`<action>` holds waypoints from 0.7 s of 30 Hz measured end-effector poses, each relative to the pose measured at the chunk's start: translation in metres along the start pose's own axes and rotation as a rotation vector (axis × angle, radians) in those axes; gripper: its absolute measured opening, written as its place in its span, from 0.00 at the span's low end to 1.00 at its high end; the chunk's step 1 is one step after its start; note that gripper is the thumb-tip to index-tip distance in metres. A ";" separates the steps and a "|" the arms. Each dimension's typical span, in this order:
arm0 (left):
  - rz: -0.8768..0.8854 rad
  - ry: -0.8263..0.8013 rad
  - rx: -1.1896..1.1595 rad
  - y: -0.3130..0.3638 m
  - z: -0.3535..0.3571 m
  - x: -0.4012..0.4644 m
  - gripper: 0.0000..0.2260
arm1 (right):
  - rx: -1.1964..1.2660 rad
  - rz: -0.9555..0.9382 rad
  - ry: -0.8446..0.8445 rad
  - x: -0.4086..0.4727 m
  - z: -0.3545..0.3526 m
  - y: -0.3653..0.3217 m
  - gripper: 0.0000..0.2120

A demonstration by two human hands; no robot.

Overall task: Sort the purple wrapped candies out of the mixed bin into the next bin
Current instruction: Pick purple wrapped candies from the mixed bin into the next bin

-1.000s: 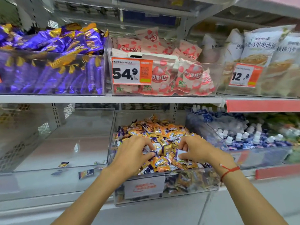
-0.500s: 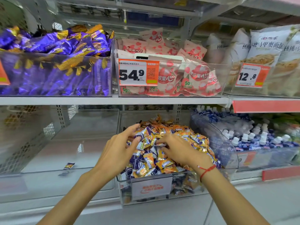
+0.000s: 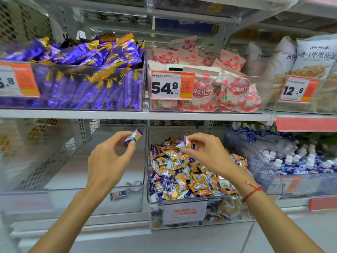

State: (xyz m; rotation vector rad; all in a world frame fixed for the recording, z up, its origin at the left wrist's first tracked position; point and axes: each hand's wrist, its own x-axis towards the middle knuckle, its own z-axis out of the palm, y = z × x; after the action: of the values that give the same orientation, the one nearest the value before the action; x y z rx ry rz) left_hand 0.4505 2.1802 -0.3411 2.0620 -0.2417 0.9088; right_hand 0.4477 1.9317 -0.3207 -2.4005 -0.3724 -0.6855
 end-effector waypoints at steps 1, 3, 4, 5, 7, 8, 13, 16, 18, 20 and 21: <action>-0.034 -0.029 0.045 -0.010 -0.005 0.001 0.05 | 0.084 -0.034 0.027 0.001 0.006 -0.012 0.12; -0.101 -0.102 0.137 -0.027 -0.013 0.003 0.07 | 0.187 -0.103 -0.005 0.007 0.022 -0.038 0.10; -0.129 -0.136 0.184 -0.034 -0.015 0.004 0.07 | 0.194 -0.134 -0.042 0.011 0.033 -0.051 0.09; -0.150 -0.171 0.230 -0.042 -0.016 0.004 0.08 | 0.172 -0.157 -0.071 0.016 0.045 -0.061 0.08; -0.184 -0.243 0.305 -0.052 -0.017 0.003 0.09 | 0.060 -0.178 -0.101 0.025 0.067 -0.073 0.08; -0.195 -0.273 0.333 -0.056 -0.017 0.001 0.11 | -0.004 -0.181 -0.118 0.028 0.076 -0.076 0.10; -0.163 -0.303 0.339 -0.060 -0.021 -0.002 0.14 | -0.112 -0.095 -0.305 0.022 0.082 -0.067 0.26; -0.097 -0.257 0.286 -0.044 -0.017 -0.004 0.11 | -0.065 -0.110 -0.221 0.001 0.063 -0.050 0.17; -0.039 -0.226 0.235 -0.023 -0.010 -0.005 0.10 | -0.021 -0.064 -0.151 -0.013 0.045 -0.036 0.12; 0.042 -0.209 0.172 0.001 -0.001 -0.008 0.10 | -0.092 0.000 -0.103 -0.021 0.026 -0.017 0.11; 0.087 -0.216 0.139 0.013 0.007 -0.009 0.10 | -0.153 0.038 -0.094 -0.022 0.016 -0.006 0.10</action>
State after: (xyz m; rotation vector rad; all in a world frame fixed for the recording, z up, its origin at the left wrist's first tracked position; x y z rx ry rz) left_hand 0.4415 2.1659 -0.3419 2.2960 -0.3961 0.7721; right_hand 0.4330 1.9440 -0.3412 -2.5850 -0.3223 -0.6048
